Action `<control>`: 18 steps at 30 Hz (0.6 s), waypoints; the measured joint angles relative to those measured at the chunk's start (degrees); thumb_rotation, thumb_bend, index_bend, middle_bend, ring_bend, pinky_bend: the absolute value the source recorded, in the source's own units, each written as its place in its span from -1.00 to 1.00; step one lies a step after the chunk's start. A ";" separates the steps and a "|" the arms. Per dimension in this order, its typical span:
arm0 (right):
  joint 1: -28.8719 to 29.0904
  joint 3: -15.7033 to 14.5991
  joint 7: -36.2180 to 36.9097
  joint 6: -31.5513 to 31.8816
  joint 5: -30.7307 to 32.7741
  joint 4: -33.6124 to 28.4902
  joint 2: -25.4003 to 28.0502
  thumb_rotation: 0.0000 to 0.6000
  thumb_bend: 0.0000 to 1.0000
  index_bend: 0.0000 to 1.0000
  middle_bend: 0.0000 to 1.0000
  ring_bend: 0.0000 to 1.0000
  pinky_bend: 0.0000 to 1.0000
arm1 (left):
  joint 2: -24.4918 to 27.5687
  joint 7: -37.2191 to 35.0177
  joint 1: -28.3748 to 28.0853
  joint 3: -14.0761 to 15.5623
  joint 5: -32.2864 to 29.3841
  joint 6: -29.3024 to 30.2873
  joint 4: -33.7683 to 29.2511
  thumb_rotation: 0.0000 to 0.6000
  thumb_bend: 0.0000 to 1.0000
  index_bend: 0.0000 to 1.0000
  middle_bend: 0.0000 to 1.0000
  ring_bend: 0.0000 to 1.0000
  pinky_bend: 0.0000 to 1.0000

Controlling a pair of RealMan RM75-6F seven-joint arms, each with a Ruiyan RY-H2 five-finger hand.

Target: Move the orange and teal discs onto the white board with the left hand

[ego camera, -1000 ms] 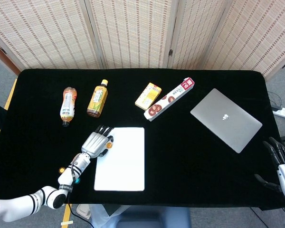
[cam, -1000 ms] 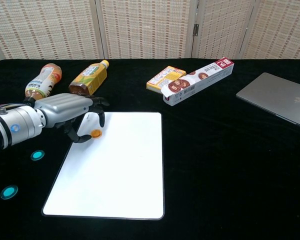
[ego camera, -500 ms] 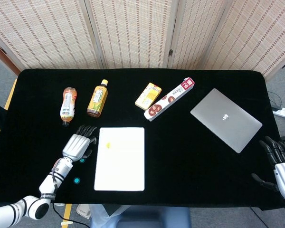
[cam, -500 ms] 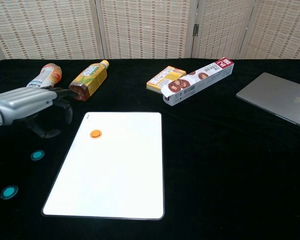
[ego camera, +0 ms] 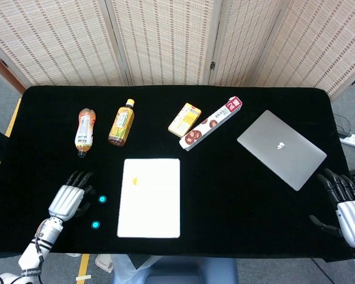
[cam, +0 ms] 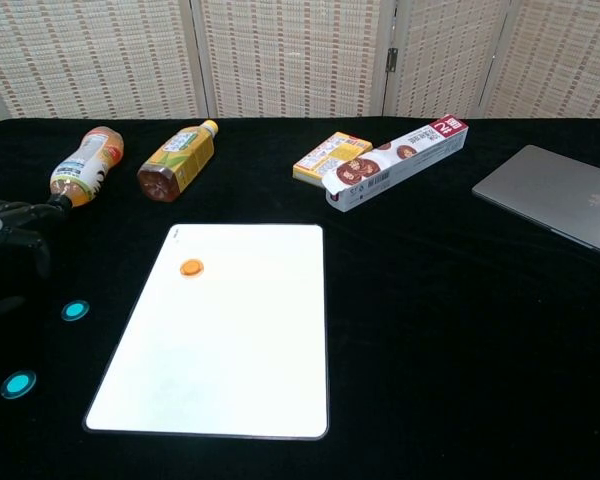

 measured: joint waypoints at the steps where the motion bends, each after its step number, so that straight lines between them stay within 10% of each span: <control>1: 0.02 -0.02 0.01 -0.02 -0.03 0.03 -0.02 1.00 -0.58 -1.00 -1.00 -1.00 -1.00 | 0.15 -0.26 0.51 0.31 0.23 0.34 0.13 1.00 -0.22 -0.14 -0.84 -1.00 -1.00; 18: 0.23 -0.24 -0.21 0.23 -0.60 -0.19 0.03 1.00 -0.58 -1.00 -1.00 -1.00 -1.00 | -0.92 -3.66 5.45 2.43 1.91 0.49 4.48 1.00 -0.23 -0.17 -0.84 -1.00 -1.00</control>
